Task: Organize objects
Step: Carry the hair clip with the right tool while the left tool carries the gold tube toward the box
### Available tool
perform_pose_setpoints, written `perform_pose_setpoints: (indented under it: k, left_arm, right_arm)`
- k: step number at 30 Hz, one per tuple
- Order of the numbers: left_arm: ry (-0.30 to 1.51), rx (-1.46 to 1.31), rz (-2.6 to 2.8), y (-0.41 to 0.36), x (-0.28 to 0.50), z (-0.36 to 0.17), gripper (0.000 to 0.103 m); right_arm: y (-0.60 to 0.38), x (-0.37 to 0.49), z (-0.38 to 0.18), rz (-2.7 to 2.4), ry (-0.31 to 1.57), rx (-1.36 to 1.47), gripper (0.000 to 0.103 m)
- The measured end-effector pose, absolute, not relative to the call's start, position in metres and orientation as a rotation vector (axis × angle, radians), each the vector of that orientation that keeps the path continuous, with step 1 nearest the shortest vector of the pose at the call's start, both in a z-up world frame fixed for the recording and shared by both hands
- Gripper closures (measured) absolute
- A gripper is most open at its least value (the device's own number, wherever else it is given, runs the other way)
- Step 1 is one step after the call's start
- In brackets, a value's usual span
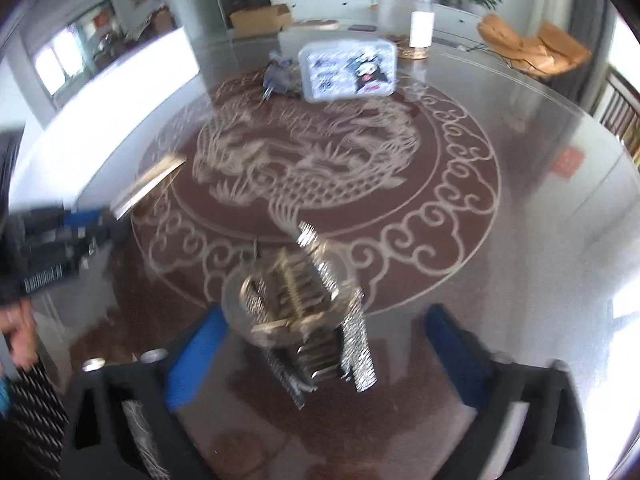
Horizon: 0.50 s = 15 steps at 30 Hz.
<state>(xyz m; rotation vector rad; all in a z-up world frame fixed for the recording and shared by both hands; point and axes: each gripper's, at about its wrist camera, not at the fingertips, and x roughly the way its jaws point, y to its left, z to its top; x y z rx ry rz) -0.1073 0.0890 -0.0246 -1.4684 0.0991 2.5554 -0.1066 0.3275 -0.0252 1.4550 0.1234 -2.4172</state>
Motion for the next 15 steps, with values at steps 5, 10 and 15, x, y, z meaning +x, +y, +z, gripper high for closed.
perform_pose_setpoints:
  k: [5, 10, 15]
  left_arm:
    - [-0.025, -1.308, 2.633, 0.068, -0.078, -0.008, 0.076]
    - [-0.190, -1.135, 2.737, 0.040, -0.051, 0.023, 0.076]
    - [-0.335, -0.962, 2.837, 0.004, -0.030, 0.072, 0.076]
  right_arm:
    - [0.312, -0.095, -0.006, -2.420, 0.249, 1.402, 0.048]
    - [0.278, -0.081, 0.034, -2.409, 0.329, 1.264, 0.048]
    - [0.224, -0.078, 0.071, -2.383, 0.345, 1.106, 0.048]
